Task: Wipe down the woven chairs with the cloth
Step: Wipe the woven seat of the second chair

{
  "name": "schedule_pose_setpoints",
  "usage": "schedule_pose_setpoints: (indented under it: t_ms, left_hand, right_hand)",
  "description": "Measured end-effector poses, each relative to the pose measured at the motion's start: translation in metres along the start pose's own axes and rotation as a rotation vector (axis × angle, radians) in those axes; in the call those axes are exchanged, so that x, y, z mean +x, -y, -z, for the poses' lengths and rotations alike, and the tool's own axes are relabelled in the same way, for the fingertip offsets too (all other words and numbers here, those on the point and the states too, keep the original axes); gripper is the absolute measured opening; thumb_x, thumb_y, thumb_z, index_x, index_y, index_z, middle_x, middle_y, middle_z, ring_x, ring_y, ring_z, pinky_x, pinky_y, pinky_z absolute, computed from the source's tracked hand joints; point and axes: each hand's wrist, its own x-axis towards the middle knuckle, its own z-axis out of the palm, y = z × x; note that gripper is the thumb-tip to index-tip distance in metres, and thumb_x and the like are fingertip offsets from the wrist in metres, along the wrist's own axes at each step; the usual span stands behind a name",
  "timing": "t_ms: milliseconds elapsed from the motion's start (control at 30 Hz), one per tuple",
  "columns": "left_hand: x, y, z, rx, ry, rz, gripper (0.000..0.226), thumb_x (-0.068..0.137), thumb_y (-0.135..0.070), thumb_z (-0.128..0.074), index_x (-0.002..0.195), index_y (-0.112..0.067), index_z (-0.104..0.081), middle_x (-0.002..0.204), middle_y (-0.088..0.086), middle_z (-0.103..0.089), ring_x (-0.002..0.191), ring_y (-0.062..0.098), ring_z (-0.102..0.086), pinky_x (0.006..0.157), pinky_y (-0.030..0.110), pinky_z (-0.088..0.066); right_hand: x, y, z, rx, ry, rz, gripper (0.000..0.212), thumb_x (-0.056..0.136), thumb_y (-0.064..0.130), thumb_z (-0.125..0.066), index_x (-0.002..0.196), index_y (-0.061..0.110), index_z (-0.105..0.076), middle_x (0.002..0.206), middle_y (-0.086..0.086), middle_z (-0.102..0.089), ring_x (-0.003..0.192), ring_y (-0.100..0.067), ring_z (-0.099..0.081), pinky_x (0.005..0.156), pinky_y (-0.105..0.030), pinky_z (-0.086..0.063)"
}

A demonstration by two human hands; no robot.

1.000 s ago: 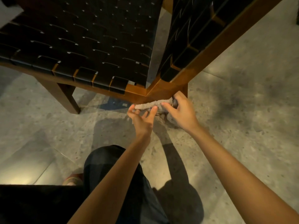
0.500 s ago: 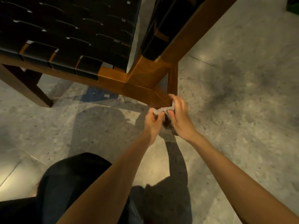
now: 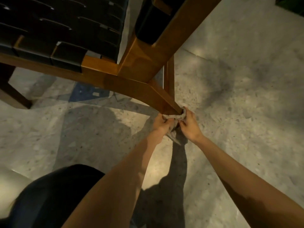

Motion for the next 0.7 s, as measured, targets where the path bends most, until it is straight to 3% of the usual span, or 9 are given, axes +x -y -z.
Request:
schedule_pose_setpoints:
  t_ms: [133, 233, 300, 367, 400, 467, 600, 700]
  left_hand:
    - [-0.016, -0.008, 0.021, -0.146, -0.067, -0.074, 0.024, 0.093, -0.01, -0.058, 0.116, -0.007, -0.059, 0.117, 0.012, -0.065, 0.108, 0.027, -0.061, 0.096, 0.042, -0.05]
    - [-0.038, -0.018, 0.045, -0.199, -0.095, -0.235, 0.02, 0.091, -0.004, -0.059, 0.11, -0.006, -0.06, 0.113, 0.009, -0.066, 0.098, 0.016, -0.066, 0.086, 0.028, -0.054]
    - [-0.051, -0.027, 0.061, -0.236, -0.088, -0.286, 0.021, 0.09, -0.004, -0.059, 0.111, -0.009, -0.062, 0.111, 0.008, -0.067, 0.1, 0.017, -0.066, 0.086, 0.029, -0.054]
    - [-0.062, -0.041, 0.076, -0.281, -0.13, -0.238, 0.018, 0.09, -0.012, -0.062, 0.101, -0.026, -0.063, 0.103, -0.003, -0.069, 0.094, 0.009, -0.067, 0.081, 0.024, -0.055]
    - [-0.067, -0.047, 0.085, -0.328, -0.149, -0.201, 0.018, 0.09, -0.015, -0.063, 0.096, -0.032, -0.061, 0.098, -0.009, -0.068, 0.089, 0.004, -0.067, 0.078, 0.023, -0.055]
    - [-0.076, -0.056, 0.102, -0.46, -0.153, -0.184, 0.022, 0.088, -0.015, -0.064, 0.092, -0.035, -0.058, 0.091, -0.016, -0.067, 0.081, -0.002, -0.067, 0.071, 0.018, -0.054]
    - [-0.092, -0.063, 0.122, -0.703, -0.176, -0.179, 0.031, 0.08, -0.011, -0.066, 0.109, -0.021, -0.059, 0.094, -0.006, -0.07, 0.079, 0.003, -0.07, 0.064, 0.016, -0.055]
    - [-0.096, -0.067, 0.125, -0.755, -0.207, -0.143, 0.039, 0.087, -0.006, -0.061, 0.124, -0.013, -0.053, 0.107, 0.001, -0.069, 0.082, 0.006, -0.068, 0.067, 0.017, -0.055]
  right_hand:
    - [-0.015, 0.034, 0.004, 0.039, -0.105, 0.143, 0.034, 0.097, 0.006, -0.047, 0.131, 0.005, -0.047, 0.124, -0.014, -0.056, 0.116, -0.026, -0.054, 0.101, -0.039, -0.043]
    - [-0.028, 0.069, 0.003, -0.046, -0.267, 0.181, 0.043, 0.096, 0.014, -0.053, 0.138, 0.015, -0.046, 0.129, -0.002, -0.059, 0.116, -0.016, -0.057, 0.098, -0.026, -0.044]
    - [-0.034, 0.095, 0.004, -0.072, -0.373, 0.188, 0.051, 0.091, 0.016, -0.061, 0.14, 0.018, -0.046, 0.128, 0.0, -0.062, 0.111, -0.013, -0.06, 0.096, -0.026, -0.046]
    - [-0.038, 0.116, 0.008, -0.061, -0.432, 0.219, 0.053, 0.086, 0.019, -0.069, 0.137, 0.02, -0.051, 0.1, -0.003, -0.072, 0.075, -0.006, -0.064, 0.074, -0.025, -0.05]
    - [-0.039, 0.126, 0.01, -0.051, -0.443, 0.246, 0.053, 0.084, 0.019, -0.072, 0.134, 0.019, -0.054, 0.086, -0.004, -0.073, 0.057, -0.001, -0.055, 0.063, -0.02, -0.045]
    - [-0.042, 0.144, 0.014, -0.021, -0.472, 0.309, 0.051, 0.08, 0.018, -0.076, 0.127, 0.014, -0.059, 0.083, -0.005, -0.074, 0.045, 0.003, -0.044, 0.057, -0.006, -0.036]
    - [-0.05, 0.172, 0.014, 0.066, -0.569, 0.34, 0.036, 0.075, 0.012, -0.079, 0.11, 0.006, -0.07, 0.084, 0.0, -0.073, 0.057, 0.003, -0.052, 0.062, 0.002, -0.038]
    - [-0.062, 0.179, 0.013, 0.196, -0.589, 0.312, 0.026, 0.078, 0.009, -0.076, 0.103, 0.009, -0.071, 0.091, 0.006, -0.068, 0.079, -0.002, -0.062, 0.072, -0.009, -0.05]
